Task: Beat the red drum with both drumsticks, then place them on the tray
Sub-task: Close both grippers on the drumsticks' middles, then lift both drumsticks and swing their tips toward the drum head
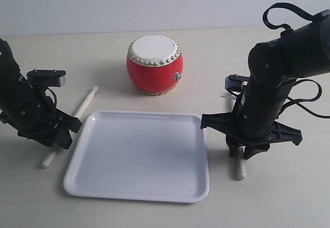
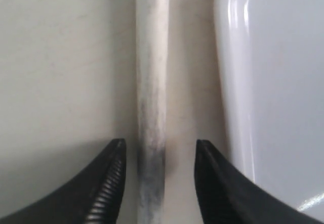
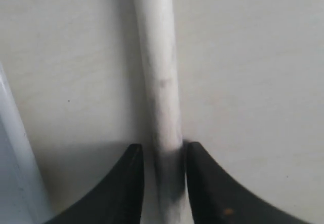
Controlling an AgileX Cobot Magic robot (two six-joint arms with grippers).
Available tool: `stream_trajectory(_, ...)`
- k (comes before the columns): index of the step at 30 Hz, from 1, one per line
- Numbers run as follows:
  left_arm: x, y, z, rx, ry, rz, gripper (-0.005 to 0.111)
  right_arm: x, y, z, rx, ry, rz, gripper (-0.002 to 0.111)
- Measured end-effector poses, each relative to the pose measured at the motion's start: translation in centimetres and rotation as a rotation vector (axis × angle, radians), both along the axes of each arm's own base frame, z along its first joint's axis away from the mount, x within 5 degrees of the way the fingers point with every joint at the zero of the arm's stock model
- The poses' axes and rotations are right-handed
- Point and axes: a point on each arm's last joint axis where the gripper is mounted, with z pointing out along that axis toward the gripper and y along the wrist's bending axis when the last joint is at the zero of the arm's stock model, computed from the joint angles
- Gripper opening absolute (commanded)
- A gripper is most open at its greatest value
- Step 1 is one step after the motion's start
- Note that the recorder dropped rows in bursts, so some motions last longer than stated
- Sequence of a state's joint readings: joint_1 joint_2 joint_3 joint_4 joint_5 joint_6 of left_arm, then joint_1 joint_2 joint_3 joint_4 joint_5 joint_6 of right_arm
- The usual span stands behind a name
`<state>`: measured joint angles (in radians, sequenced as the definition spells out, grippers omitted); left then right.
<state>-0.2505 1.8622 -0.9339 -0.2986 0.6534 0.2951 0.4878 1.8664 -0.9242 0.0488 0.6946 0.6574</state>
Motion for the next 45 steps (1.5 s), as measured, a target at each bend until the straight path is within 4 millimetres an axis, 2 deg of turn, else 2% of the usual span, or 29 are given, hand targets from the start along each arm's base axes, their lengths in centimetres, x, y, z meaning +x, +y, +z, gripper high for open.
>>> stream_trajectory(5,0.0,0.0,0.0,0.000,0.000,0.000,0.043,-0.1,0.0,0.0,-0.003,0.010,-0.003,0.000)
stream_trajectory(18,-0.4,0.2,-0.4,0.013,0.018,-0.011,0.042,-0.1,0.0,0.4,0.002,-0.002,0.011,0.000)
stream_trajectory(20,-0.4,0.2,-0.4,0.013,0.016,-0.010,0.034,0.0,0.0,0.8,0.010,-0.020,0.017,0.000)
stream_trajectory(24,-0.4,0.2,-0.4,0.015,0.014,-0.012,0.005,0.1,-0.1,2.1,0.023,-0.076,0.043,0.000)
stream_trajectory(25,-0.4,0.2,-0.4,0.015,0.014,-0.012,0.000,0.1,-0.1,2.3,0.024,-0.086,0.049,0.000)
stream_trajectory(34,-0.7,0.2,-0.3,0.017,0.045,-0.020,0.000,0.0,-0.3,4.9,0.039,-0.175,0.192,0.000)
stream_trajectory(39,-1.3,0.2,2.5,0.007,0.057,-0.052,0.000,-1.4,-0.3,7.0,0.080,-0.150,0.422,0.000)
stream_trajectory(40,-1.3,0.1,4.2,0.006,0.027,-0.075,0.000,-1.9,-0.1,7.7,0.116,-0.133,0.485,0.000)
stream_trajectory(41,-1.3,0.0,5.2,0.008,0.010,-0.090,0.000,-2.1,0.0,8.2,0.138,-0.129,0.517,0.000)
stream_trajectory(43,-1.4,-1.1,7.9,-0.001,-0.043,-0.144,0.000,-2.0,0.7,9.6,0.194,-0.117,0.592,0.000)
stream_trajectory(45,-1.7,-3.9,10.9,-0.021,-0.079,-0.247,0.000,-1.0,1.6,12.1,0.235,-0.161,0.636,0.000)
